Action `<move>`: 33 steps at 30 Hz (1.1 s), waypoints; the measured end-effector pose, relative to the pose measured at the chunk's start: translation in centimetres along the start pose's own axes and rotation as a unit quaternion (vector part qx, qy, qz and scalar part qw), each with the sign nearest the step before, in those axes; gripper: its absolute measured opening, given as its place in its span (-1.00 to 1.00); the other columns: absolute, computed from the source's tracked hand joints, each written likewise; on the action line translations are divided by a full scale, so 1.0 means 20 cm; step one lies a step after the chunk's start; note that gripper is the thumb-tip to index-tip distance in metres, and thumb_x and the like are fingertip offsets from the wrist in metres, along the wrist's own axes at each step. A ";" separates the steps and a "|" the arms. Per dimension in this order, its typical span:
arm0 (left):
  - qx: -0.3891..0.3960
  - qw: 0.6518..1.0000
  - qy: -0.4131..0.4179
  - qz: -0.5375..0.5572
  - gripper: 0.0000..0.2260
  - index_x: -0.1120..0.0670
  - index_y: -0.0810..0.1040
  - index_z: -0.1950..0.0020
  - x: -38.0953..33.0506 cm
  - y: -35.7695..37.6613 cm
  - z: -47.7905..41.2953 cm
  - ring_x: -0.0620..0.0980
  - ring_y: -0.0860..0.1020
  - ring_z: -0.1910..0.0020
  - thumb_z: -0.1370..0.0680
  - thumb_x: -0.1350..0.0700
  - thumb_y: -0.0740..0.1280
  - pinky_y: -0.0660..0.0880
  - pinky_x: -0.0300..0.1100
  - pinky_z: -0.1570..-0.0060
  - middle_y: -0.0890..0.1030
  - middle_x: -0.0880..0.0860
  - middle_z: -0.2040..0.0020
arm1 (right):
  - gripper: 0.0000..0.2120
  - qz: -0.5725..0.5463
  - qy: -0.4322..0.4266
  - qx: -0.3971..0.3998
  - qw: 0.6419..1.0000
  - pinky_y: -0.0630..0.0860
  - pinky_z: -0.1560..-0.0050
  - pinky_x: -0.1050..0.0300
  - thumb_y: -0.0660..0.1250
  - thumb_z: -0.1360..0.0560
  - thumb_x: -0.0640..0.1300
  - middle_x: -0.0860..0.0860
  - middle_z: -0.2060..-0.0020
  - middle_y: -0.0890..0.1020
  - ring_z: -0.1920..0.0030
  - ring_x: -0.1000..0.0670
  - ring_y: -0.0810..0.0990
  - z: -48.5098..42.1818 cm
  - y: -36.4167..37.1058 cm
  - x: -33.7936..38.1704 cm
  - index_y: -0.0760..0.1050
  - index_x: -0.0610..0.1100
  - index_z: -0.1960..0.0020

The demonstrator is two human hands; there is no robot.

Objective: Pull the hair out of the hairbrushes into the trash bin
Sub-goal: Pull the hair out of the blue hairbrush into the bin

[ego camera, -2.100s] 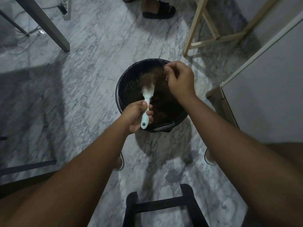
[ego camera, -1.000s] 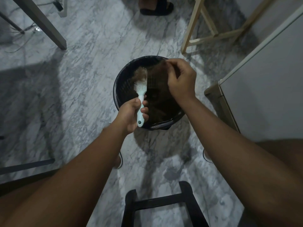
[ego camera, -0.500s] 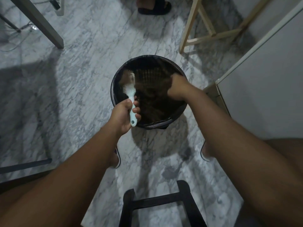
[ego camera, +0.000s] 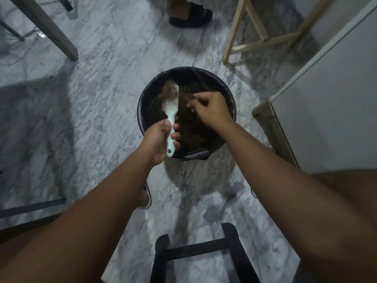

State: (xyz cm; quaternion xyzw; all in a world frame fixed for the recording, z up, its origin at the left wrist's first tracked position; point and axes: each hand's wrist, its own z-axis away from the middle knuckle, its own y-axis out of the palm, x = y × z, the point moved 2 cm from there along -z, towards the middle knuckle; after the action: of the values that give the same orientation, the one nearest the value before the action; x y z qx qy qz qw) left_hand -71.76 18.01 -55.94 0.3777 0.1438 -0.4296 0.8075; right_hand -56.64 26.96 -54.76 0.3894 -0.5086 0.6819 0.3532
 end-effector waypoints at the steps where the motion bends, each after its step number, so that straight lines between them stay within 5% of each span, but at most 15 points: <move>1: -0.004 1.000 0.001 -0.003 -0.78 0.13 0.45 -0.13 0.00 -0.01 0.00 -0.11 0.33 0.40 -0.65 0.23 0.04 0.32 -0.26 0.49 0.46 0.01 0.18 | -0.87 -0.019 -0.012 -0.025 0.999 0.62 0.07 0.16 0.39 -0.55 -0.17 0.00 0.20 0.74 0.24 0.15 0.66 0.00 -0.02 0.01 0.72 -0.11 0.01; 5: -0.002 1.000 0.003 0.001 -0.78 0.15 0.45 -0.18 0.02 0.03 -0.01 -0.11 0.33 0.40 -0.65 0.23 0.04 0.31 -0.27 0.49 0.46 0.01 0.20 | -0.83 -0.055 -0.101 -0.105 0.988 0.64 -0.03 0.15 0.38 -0.54 -0.21 0.01 0.13 0.74 0.11 0.12 0.70 0.01 -0.04 0.08 0.71 -0.19 -0.06; 12: -0.049 0.996 -0.004 0.080 -0.78 0.13 0.47 -0.14 0.00 0.07 -0.05 -0.16 0.35 0.47 -0.62 0.24 0.06 0.33 -0.30 0.53 0.45 -0.02 0.26 | -0.83 -0.084 -0.221 -0.248 0.939 0.58 0.18 0.15 0.36 -0.58 -0.21 -0.09 0.22 0.69 0.21 0.02 0.65 0.07 -0.09 0.20 0.70 -0.27 0.01; 14: -0.059 0.990 -0.010 0.130 -0.82 0.13 0.44 -0.09 0.01 0.03 -0.06 -0.16 0.35 0.50 -0.65 0.22 0.05 0.33 -0.31 0.54 0.43 -0.03 0.27 | -0.82 -0.130 -0.217 -0.294 0.922 0.56 0.30 0.00 0.33 -0.60 -0.19 -0.10 0.29 0.65 0.34 -0.03 0.59 0.07 -0.13 0.23 0.69 -0.23 0.04; 18: -0.090 0.984 -0.008 0.153 -0.84 0.09 0.43 -0.09 0.03 -0.11 -0.07 -0.16 0.35 0.51 -0.66 0.20 0.06 0.32 -0.31 0.54 0.41 -0.05 0.28 | -0.79 -0.222 -0.163 -0.369 0.888 0.56 0.33 0.07 0.25 -0.64 -0.17 -0.10 0.22 0.69 0.31 -0.03 0.61 -0.01 -0.27 0.27 0.65 -0.22 -0.04; 24: -0.048 0.989 -0.001 0.139 -0.78 0.11 0.44 -0.18 0.02 -0.07 -0.02 -0.15 0.36 0.45 -0.63 0.22 0.06 0.34 -0.31 0.49 0.45 -0.03 0.25 | -0.74 -0.020 -0.039 -0.190 0.981 0.53 0.26 0.13 0.29 -0.61 -0.07 -0.01 0.35 0.61 0.34 0.08 0.56 -0.05 -0.15 0.08 0.63 -0.20 0.13; 26: -0.036 0.992 0.002 0.120 -0.77 0.12 0.46 -0.20 0.02 -0.04 -0.02 -0.15 0.36 0.43 -0.63 0.21 0.08 0.36 -0.30 0.47 0.47 -0.02 0.23 | -0.72 0.079 0.053 -0.069 0.993 0.57 -0.14 0.12 0.30 -0.57 -0.16 -0.10 -0.03 0.68 -0.04 -0.03 0.65 -0.04 -0.12 0.01 0.59 -0.20 -0.24; 28: -0.026 0.996 0.005 0.091 -0.76 0.13 0.47 -0.22 0.02 -0.01 -0.02 -0.14 0.37 0.42 -0.63 0.22 0.09 0.37 -0.28 0.47 0.47 -0.01 0.21 | -0.33 0.152 0.142 0.043 0.977 0.41 -0.33 0.10 0.31 -0.51 -0.22 -0.20 -0.40 0.44 -0.36 -0.15 0.47 -0.02 -0.09 -0.03 0.17 -0.21 -0.57; 30: -0.012 0.999 0.009 0.050 -0.76 0.13 0.47 -0.22 0.02 0.01 -0.02 -0.12 0.37 0.40 -0.64 0.22 0.08 0.36 -0.26 0.46 0.48 0.00 0.18 | -0.22 0.119 0.135 0.058 0.982 0.46 -0.30 0.07 0.31 -0.50 -0.17 -0.19 -0.46 0.38 -0.29 -0.10 0.53 -0.01 -0.06 -0.03 0.02 -0.11 -0.62; 33: 0.012 1.000 0.009 -0.003 -0.77 0.14 0.46 -0.23 0.03 0.04 0.00 -0.10 0.38 0.40 -0.67 0.21 0.08 0.36 -0.23 0.43 0.49 0.02 0.14 | -0.38 0.010 0.051 0.016 0.999 0.47 -0.14 0.31 0.36 -0.56 0.00 -0.02 -0.26 0.57 0.05 0.23 0.58 -0.01 -0.01 0.02 0.24 -0.01 -0.56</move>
State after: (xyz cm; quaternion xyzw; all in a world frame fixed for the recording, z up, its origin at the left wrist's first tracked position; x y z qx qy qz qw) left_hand -70.76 17.99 -55.92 0.3904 0.1469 -0.4300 0.8007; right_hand -56.65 27.24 -54.33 0.3547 -0.4826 0.7123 0.3659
